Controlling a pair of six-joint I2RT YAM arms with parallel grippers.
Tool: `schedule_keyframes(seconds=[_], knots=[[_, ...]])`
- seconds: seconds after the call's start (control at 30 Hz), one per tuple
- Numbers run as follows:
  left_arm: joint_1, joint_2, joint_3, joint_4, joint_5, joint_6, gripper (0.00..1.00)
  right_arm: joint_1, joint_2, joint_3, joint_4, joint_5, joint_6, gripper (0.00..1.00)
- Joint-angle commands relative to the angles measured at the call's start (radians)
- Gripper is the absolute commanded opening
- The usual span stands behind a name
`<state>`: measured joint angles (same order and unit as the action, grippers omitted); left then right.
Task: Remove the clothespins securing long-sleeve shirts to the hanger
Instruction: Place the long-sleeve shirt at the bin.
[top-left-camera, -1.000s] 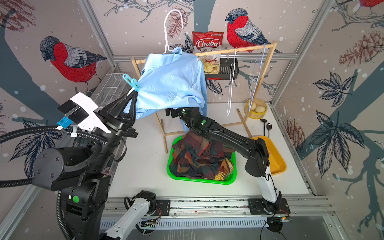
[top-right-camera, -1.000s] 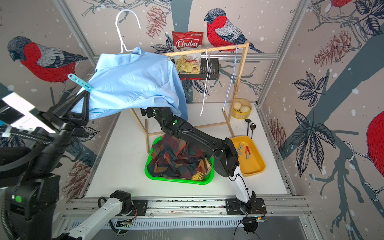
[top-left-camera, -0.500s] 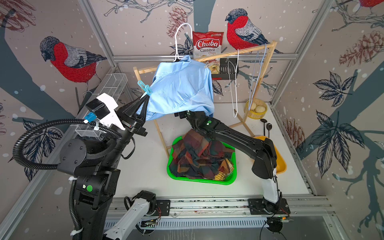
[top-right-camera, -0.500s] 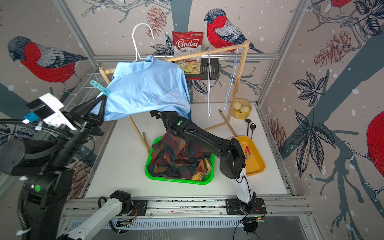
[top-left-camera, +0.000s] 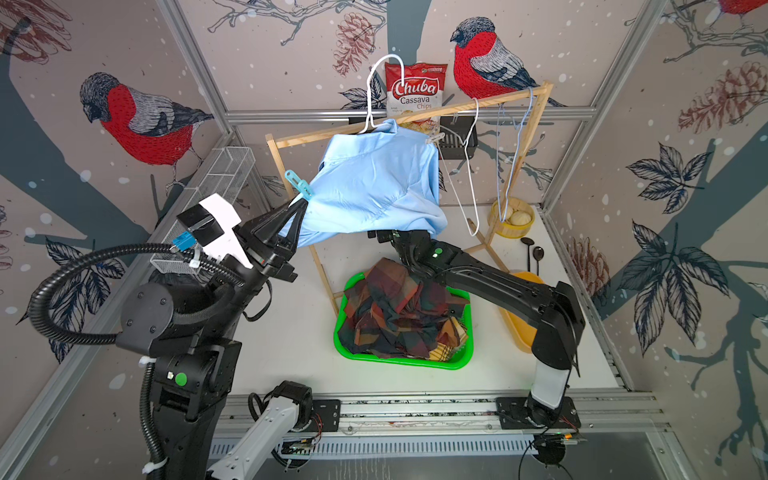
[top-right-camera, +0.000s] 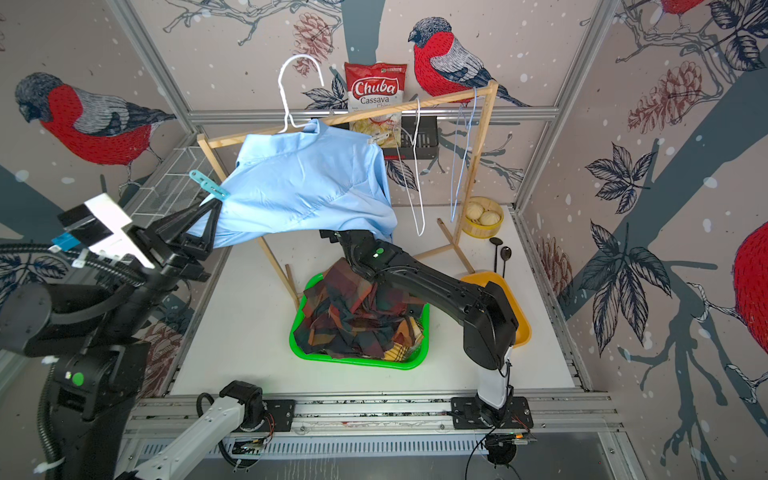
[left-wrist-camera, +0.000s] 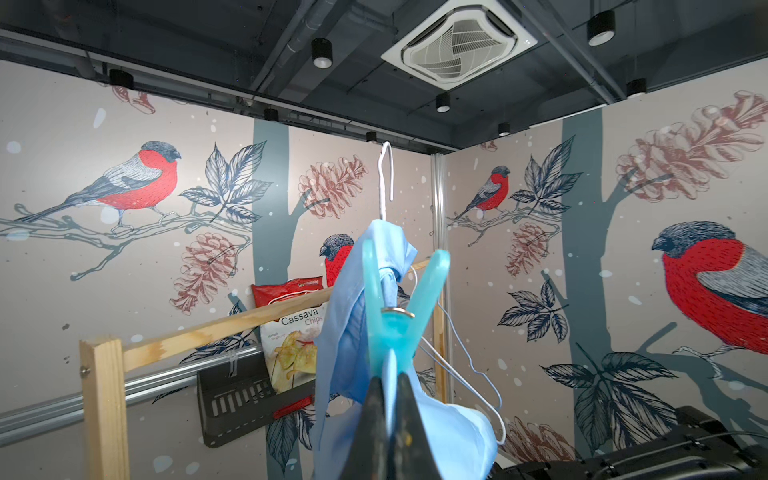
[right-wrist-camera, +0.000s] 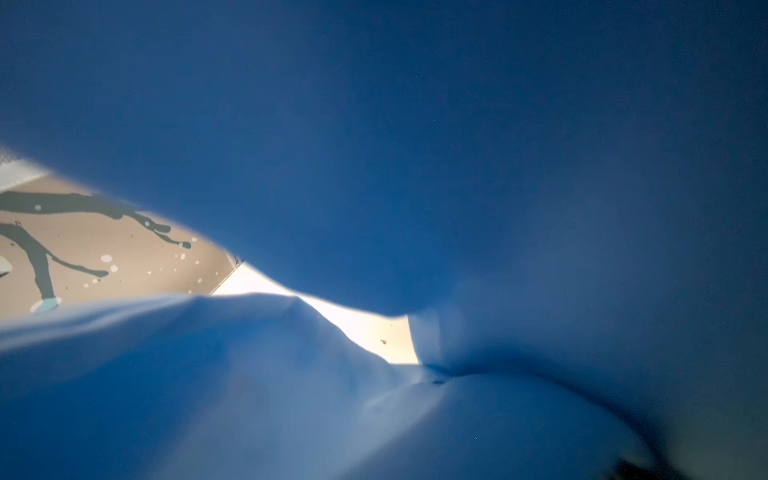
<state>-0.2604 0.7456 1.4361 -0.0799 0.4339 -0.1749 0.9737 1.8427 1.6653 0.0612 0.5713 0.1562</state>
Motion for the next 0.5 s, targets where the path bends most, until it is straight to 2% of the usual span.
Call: schedule_keyframes(seconds=[0.0, 0.13, 0.27, 0.37, 0.47], knots=[[-0.002, -0.014, 0.013, 0.042, 0.058, -0.03, 0.0, 0.007, -0.055, -0.038, 0.06, 0.063, 0.009, 1.0], [-0.002, -0.035, 0.018, 0.023, 0.04, -0.034, 0.0, 0.034, -0.119, -0.084, 0.071, 0.098, -0.006, 1.0], [-0.002, -0.055, 0.054, -0.009, -0.024, -0.013, 0.0, 0.085, -0.17, -0.11, 0.119, 0.165, -0.078, 1.0], [-0.001, -0.068, 0.094, -0.031, -0.065, 0.013, 0.0, 0.126, -0.201, -0.091, 0.142, 0.2, -0.137, 1.0], [-0.003, -0.079, 0.136, -0.038, -0.061, 0.018, 0.0, 0.163, -0.213, -0.05, 0.166, 0.237, -0.203, 1.0]])
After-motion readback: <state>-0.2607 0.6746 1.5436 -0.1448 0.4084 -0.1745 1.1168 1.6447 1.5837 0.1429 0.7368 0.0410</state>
